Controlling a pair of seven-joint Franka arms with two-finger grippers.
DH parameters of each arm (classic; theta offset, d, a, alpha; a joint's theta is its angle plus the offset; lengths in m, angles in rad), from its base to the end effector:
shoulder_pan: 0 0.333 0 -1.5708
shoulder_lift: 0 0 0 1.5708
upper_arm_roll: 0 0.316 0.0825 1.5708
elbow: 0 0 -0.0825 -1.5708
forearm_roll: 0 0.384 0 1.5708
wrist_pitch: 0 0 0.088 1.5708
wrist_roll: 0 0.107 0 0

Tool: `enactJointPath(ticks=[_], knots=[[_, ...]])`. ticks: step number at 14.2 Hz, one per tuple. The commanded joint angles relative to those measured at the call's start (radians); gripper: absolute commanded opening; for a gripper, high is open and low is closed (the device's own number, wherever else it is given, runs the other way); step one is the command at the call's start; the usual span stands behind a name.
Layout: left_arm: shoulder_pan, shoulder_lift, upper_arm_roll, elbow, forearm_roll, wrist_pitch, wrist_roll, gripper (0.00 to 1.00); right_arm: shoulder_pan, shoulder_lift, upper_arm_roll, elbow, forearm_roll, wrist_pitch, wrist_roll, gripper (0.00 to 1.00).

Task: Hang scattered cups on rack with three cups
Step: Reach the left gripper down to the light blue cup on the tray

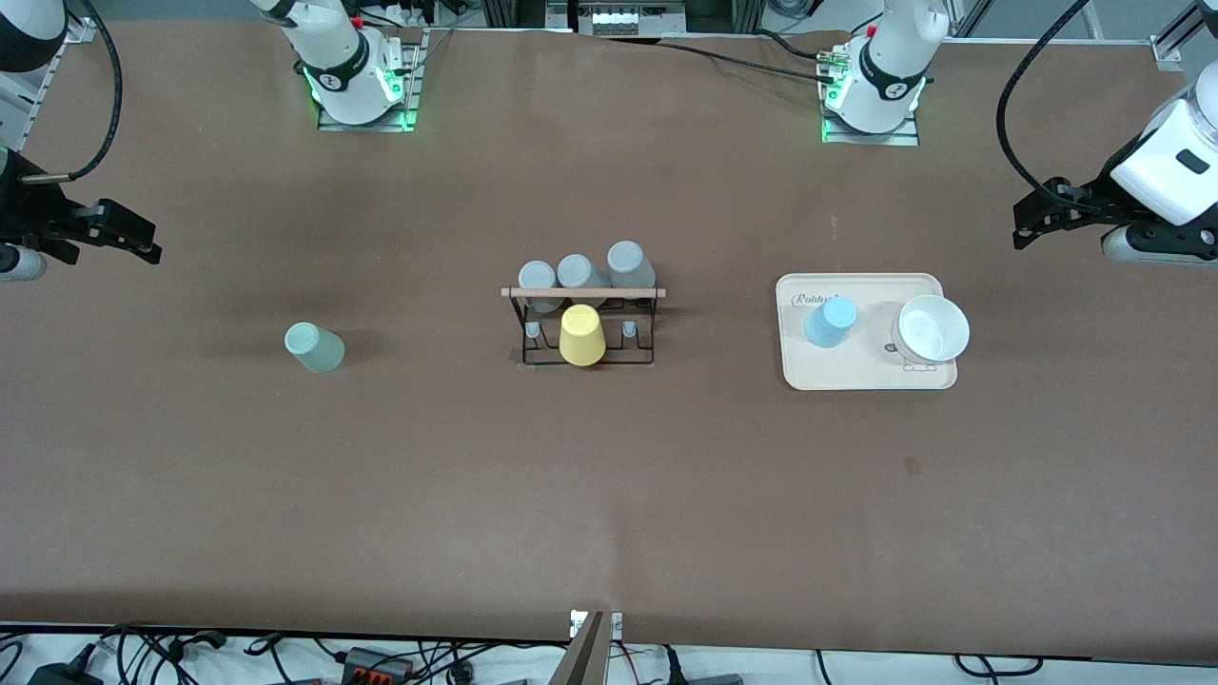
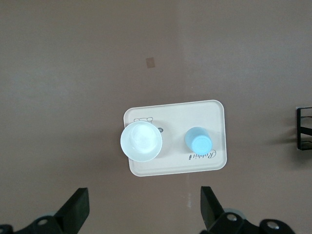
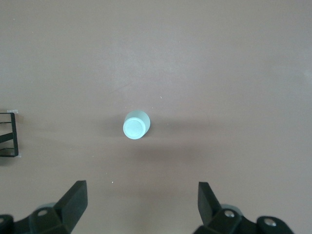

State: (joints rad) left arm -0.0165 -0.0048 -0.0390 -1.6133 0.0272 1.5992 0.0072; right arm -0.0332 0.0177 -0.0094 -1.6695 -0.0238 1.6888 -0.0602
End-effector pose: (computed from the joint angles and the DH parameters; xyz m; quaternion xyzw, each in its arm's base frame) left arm 0.5541 -0.0280 0.6096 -0.9994 0.0318 0.0043 0.0138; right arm 0.5666 -0.0264 0.5780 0.9999 0.0102 0.0002 0.0119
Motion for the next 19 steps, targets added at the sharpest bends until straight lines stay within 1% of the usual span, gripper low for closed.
enactJointPath(ticks=[1,7,12,14,16,17,19], knots=[[0.006,-0.007,-0.002,0.006,-0.006,-0.013,0.014,1.00,-0.013,-0.037,0.011,-0.025,-0.001,-0.012,-0.001,1.00],[-0.003,-0.001,-0.004,0.010,0.000,-0.015,0.014,1.00,-0.014,-0.036,0.011,-0.022,0.001,-0.008,-0.001,1.00],[-0.006,0.012,-0.004,0.015,-0.010,-0.097,0.016,1.00,-0.013,-0.036,0.012,-0.021,-0.001,-0.006,-0.003,1.00],[-0.006,0.034,-0.004,0.018,-0.010,-0.137,0.020,1.00,-0.013,-0.036,0.011,-0.021,-0.001,-0.005,-0.001,1.00],[-0.005,0.049,-0.004,-0.002,-0.012,-0.210,0.100,1.00,-0.013,-0.036,0.011,-0.021,-0.001,-0.006,-0.003,1.00],[-0.010,0.066,-0.006,-0.022,-0.012,-0.215,0.099,1.00,-0.014,-0.036,0.011,-0.021,-0.001,-0.006,-0.001,1.00],[-0.013,0.092,-0.042,-0.056,-0.013,-0.130,0.059,1.00,-0.014,-0.036,0.011,-0.021,-0.001,-0.005,-0.001,1.00]])
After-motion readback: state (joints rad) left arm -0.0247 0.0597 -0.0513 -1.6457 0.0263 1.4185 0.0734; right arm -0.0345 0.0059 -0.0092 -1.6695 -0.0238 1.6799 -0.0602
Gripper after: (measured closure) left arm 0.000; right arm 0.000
